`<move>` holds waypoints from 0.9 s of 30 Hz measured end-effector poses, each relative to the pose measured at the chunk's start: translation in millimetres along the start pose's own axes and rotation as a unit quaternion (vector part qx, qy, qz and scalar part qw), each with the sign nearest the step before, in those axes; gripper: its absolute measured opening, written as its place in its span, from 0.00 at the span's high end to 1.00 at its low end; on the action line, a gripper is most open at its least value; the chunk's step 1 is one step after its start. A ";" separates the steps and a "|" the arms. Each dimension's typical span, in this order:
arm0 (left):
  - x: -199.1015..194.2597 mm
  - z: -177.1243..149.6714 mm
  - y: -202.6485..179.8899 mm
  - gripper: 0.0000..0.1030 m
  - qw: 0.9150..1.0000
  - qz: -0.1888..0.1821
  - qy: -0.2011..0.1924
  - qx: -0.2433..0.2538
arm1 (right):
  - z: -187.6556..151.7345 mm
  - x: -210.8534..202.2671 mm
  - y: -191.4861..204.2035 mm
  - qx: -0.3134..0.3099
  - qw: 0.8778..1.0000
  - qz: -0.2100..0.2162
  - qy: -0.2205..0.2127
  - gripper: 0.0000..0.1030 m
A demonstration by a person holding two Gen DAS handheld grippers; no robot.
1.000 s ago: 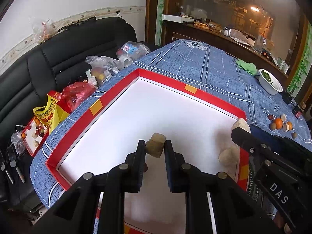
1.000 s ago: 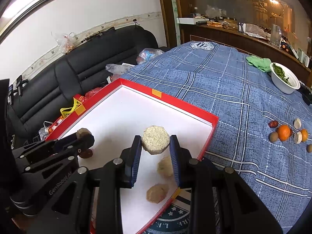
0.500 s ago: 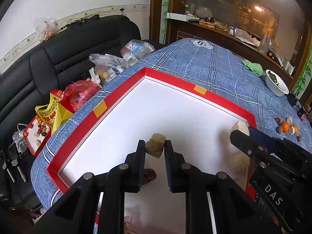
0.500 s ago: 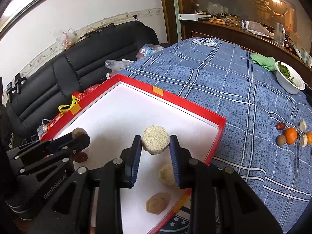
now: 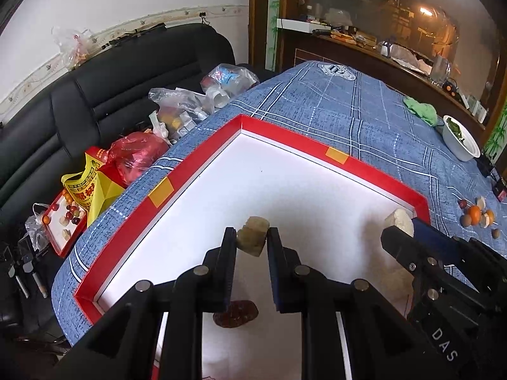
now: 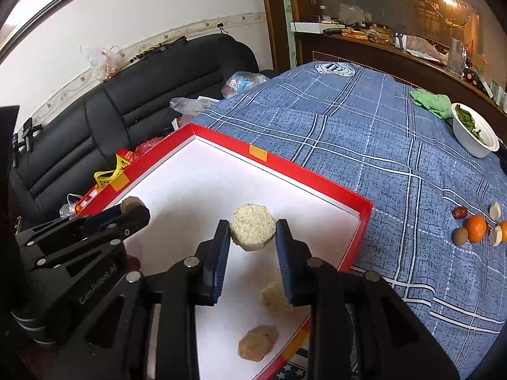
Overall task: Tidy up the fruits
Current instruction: 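Open both grippers to drop the ball and cube into the tray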
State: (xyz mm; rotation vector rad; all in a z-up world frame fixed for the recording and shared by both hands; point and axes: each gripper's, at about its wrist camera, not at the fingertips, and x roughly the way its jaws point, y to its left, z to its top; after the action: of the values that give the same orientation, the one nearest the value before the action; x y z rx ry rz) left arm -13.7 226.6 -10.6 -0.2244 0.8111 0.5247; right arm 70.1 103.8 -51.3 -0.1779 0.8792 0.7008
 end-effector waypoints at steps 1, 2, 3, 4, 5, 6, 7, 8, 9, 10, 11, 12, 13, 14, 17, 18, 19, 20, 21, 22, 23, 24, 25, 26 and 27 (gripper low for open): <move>0.8 0.8 0.6 0.83 1.000 0.003 0.000 -0.001 | 0.1 1.2 -0.7 0.000 1.000 0.000 0.002 0.69; 1.8 1.2 1.4 0.83 1.000 0.003 0.002 -0.004 | 0.2 1.7 -0.8 0.000 1.000 -0.001 0.003 0.69; 2.9 1.5 2.4 0.83 1.000 0.004 0.004 -0.007 | 0.7 2.2 -1.1 -0.001 1.000 -0.001 0.003 0.69; 4.0 2.0 2.7 0.83 1.000 0.005 0.005 -0.007 | 1.2 2.7 -1.5 0.000 1.000 -0.001 0.004 0.69; 4.9 2.3 2.7 0.83 1.000 0.007 0.004 -0.005 | 1.8 3.3 -1.8 0.000 1.000 -0.001 0.005 0.69; 5.7 2.7 2.8 0.83 1.000 0.008 0.005 -0.005 | 2.2 4.0 -1.6 0.001 1.000 -0.001 0.005 0.69; 6.6 2.8 3.7 0.83 1.000 0.007 0.007 -0.007 | 2.3 5.0 -1.6 0.000 1.000 -0.002 0.006 0.69; 7.2 3.0 4.0 0.83 1.000 0.007 0.008 -0.008 | 2.4 6.0 -1.8 0.001 1.000 -0.003 0.007 0.69; 7.5 3.1 3.9 0.83 1.000 0.008 0.007 -0.007 | 2.0 6.6 -2.4 0.002 1.000 -0.003 0.007 0.69; 7.8 3.2 4.2 0.83 1.000 0.009 0.007 -0.007 | 1.8 7.7 -3.4 0.004 1.000 -0.003 0.009 0.69; 8.6 3.5 4.6 0.83 1.000 0.009 0.009 -0.007 | 1.7 8.5 -3.4 0.004 1.000 -0.003 0.009 0.69; 9.0 3.6 5.5 0.83 1.000 0.009 0.010 -0.009 | 1.7 8.8 -3.4 0.004 1.000 -0.004 0.009 0.69; 9.2 3.7 5.9 0.83 1.000 0.010 0.009 -0.010 | 1.8 9.1 -3.0 0.005 1.000 -0.004 0.009 0.69; 9.4 3.9 6.6 0.83 1.000 0.011 0.009 -0.011 | 1.7 9.6 -2.9 0.004 1.000 -0.004 0.011 0.69; 11.6 4.8 9.4 0.83 1.000 0.015 0.012 -0.016 | 1.7 12.2 -1.6 0.003 1.000 -0.005 0.013 0.69; 12.0 5.0 10.1 0.82 1.000 0.018 0.013 -0.019 | 1.7 13.1 -1.4 0.004 1.000 -0.004 0.014 0.69; 13.1 5.1 11.3 0.82 0.999 0.018 0.016 -0.022 | 1.6 14.4 -1.1 0.004 1.000 -0.004 0.017 0.69; 13.7 4.9 12.2 0.82 0.999 0.017 0.018 -0.023 | 1.5 14.9 -1.3 0.004 1.000 -0.006 0.017 0.69; 14.0 4.7 12.6 0.82 0.999 0.020 0.020 -0.025 | 2.0 14.8 -1.5 0.006 1.000 -0.008 0.017 0.69; 14.2 4.5 12.7 0.81 0.999 0.025 0.021 -0.026 | 2.1 15.5 -2.4 0.008 1.000 -0.008 0.020 0.69; 14.0 4.3 12.8 0.78 0.999 0.026 0.022 -0.027 | 1.8 16.4 -2.7 0.009 1.000 -0.007 0.024 0.69; 13.3 4.0 13.6 0.74 0.999 0.025 0.022 -0.028 | 1.4 17.7 -2.6 0.008 0.999 -0.010 0.029 0.68; 12.5 3.8 13.4 0.70 0.999 0.026 0.023 -0.028 | 0.5 18.2 -2.3 0.005 0.999 -0.015 0.033 0.66; 11.3 3.5 13.0 0.59 0.999 0.030 0.023 -0.027 | -0.2 17.6 -2.7 0.005 0.999 -0.016 0.032 0.61; 9.3 3.3 12.9 0.49 0.999 0.035 0.020 -0.026 | -1.1 16.5 -4.1 0.006 0.999 -0.017 0.030 0.59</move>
State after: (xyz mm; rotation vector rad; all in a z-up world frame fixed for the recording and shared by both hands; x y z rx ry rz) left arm -13.0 242.2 -15.1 -0.2563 0.8473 0.6096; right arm 79.1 108.3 -65.0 -0.2032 0.9365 0.6619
